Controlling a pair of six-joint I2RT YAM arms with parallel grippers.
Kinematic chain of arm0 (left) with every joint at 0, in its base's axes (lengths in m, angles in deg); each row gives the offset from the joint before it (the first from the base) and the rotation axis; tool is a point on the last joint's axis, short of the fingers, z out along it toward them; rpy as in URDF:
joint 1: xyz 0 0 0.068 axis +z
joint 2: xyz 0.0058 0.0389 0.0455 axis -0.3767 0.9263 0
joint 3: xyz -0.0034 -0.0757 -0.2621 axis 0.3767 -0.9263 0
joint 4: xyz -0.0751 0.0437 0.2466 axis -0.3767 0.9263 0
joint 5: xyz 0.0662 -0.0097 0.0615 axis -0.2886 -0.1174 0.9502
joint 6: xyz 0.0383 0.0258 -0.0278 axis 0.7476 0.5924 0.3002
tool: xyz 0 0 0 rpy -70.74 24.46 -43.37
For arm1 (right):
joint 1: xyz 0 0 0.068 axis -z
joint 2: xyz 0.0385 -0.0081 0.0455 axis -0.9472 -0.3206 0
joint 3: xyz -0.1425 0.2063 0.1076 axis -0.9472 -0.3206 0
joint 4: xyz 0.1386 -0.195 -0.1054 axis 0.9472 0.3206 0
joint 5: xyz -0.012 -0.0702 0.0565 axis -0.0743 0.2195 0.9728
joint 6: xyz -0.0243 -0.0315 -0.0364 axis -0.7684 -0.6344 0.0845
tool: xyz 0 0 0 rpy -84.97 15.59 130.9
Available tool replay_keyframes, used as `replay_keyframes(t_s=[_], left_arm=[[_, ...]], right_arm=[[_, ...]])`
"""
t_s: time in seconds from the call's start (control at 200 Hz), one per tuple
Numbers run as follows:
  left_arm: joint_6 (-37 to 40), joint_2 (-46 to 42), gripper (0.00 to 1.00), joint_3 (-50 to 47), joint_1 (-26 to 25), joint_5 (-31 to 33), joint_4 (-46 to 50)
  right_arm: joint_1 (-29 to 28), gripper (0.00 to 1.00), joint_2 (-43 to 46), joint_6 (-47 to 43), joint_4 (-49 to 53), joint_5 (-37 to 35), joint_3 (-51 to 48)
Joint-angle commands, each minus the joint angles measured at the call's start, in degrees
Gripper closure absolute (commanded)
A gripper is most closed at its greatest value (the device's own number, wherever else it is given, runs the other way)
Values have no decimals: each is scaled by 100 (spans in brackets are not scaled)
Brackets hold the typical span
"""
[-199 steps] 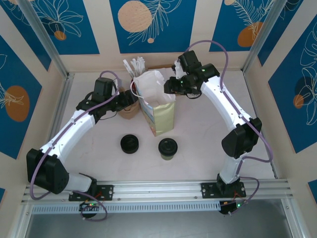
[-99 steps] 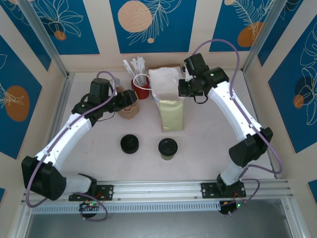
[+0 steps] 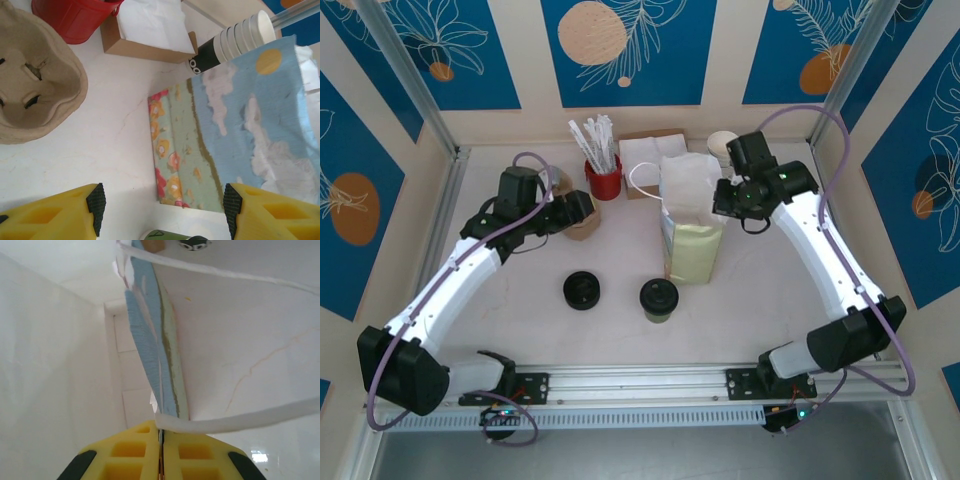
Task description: Pack the takeout coffee
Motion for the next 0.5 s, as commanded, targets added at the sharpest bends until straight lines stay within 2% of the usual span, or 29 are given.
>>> replay_keyframes(t_s=[0.0, 0.265, 0.495], left_arm=[[115, -64, 35, -202, 81, 174, -46], [86, 384, 35, -365, 226, 636, -404], [-139, 554, 35, -563, 457, 1243, -517]], right_arm=[[160, 91, 323, 481, -142, 97, -256], [332, 88, 663, 705, -632, 402, -671], [546, 68, 738, 663, -588, 795, -646]])
